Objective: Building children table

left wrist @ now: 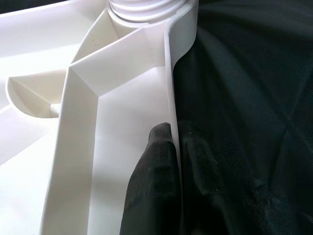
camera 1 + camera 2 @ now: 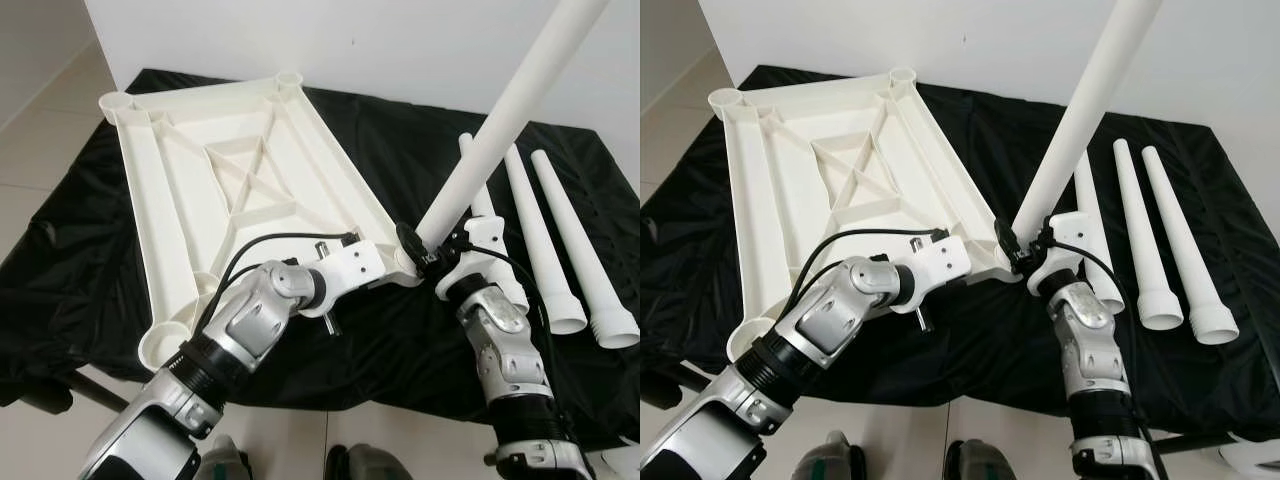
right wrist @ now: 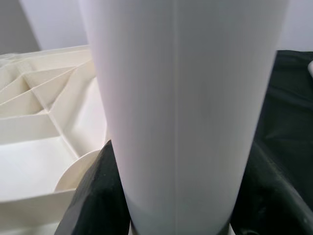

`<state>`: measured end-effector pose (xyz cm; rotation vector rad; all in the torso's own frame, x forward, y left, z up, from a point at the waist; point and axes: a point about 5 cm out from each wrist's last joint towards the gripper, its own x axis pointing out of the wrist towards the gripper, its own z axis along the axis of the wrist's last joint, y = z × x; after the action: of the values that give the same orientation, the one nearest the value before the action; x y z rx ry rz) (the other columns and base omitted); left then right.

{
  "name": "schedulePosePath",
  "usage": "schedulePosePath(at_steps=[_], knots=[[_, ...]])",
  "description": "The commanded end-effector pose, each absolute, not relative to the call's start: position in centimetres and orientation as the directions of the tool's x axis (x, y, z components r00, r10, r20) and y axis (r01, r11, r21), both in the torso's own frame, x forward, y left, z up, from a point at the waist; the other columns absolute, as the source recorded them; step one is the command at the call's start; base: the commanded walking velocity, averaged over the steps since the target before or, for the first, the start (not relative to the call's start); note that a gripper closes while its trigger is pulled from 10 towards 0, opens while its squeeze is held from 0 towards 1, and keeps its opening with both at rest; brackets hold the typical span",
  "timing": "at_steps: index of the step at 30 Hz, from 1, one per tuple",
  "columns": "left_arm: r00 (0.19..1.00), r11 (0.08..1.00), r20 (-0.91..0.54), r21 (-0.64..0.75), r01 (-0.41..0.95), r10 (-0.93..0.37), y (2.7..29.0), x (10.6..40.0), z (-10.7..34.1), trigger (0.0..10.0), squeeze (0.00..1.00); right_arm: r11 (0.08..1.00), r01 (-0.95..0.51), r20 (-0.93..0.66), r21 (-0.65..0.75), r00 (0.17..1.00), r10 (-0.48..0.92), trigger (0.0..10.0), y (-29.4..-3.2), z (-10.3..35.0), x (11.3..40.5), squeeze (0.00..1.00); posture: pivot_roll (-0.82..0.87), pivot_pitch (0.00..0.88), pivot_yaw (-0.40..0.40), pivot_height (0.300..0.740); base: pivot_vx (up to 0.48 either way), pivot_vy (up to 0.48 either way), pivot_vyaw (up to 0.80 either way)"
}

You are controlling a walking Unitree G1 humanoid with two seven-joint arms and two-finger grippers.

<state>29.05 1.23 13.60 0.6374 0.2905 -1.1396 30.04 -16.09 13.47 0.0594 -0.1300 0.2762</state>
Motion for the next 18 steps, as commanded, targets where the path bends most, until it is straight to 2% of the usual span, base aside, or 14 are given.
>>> schedulePosePath(at_steps=[1,6,7,11,14,18], knots=[[0.398,0.243,-0.535,0.338,0.909,-0.745,0.8,28.6,13.2,10.0,0.0,0.956,-0.282,0.151,0.077,0.951,0.268,10.0,-14.9,13.8,30.0,0.0,-0.02,0.007,-0.062,0.74,0.0,0.0,0.0],[0.397,0.242,-0.535,0.337,0.91,-0.746,0.7,28.5,13.1,10.0,0.0,0.977,-0.172,0.148,0.129,0.977,0.153,10.0,-13.5,13.9,29.7,0.0,-0.02,0.007,-0.067,0.74,0.0,0.0,0.0],[0.396,0.243,-0.533,0.335,0.91,-0.748,0.6,28.5,13.1,10.0,0.0,0.984,-0.106,0.136,0.142,0.987,0.086,10.0,-12.9,13.7,29.7,0.0,-0.02,0.007,-0.069,0.74,0.0,0.0,0.0],[0.396,0.244,-0.533,0.334,0.91,-0.748,0.6,28.5,13.1,10.0,0.0,0.985,-0.087,0.125,0.15,0.99,0.069,10.0,-12.6,13.6,29.7,0.0,-0.02,0.008,-0.071,0.74,0.0,0.0,0.0],[0.397,0.247,-0.533,0.332,0.911,-0.747,0.6,28.5,13.1,10.0,0.0,0.982,-0.069,0.1,0.177,0.994,0.052,10.0,-11.4,13.4,29.4,0.0,-0.02,0.014,-0.073,0.74,0.0,0.0,0.0],[0.399,0.25,-0.533,0.331,0.91,-0.746,0.6,28.5,13.1,10.0,0.0,0.981,-0.057,0.096,0.183,0.995,0.04,10.0,-11.6,13.4,29.4,0.0,-0.02,0.018,-0.073,0.74,0.0,0.0,0.0]])
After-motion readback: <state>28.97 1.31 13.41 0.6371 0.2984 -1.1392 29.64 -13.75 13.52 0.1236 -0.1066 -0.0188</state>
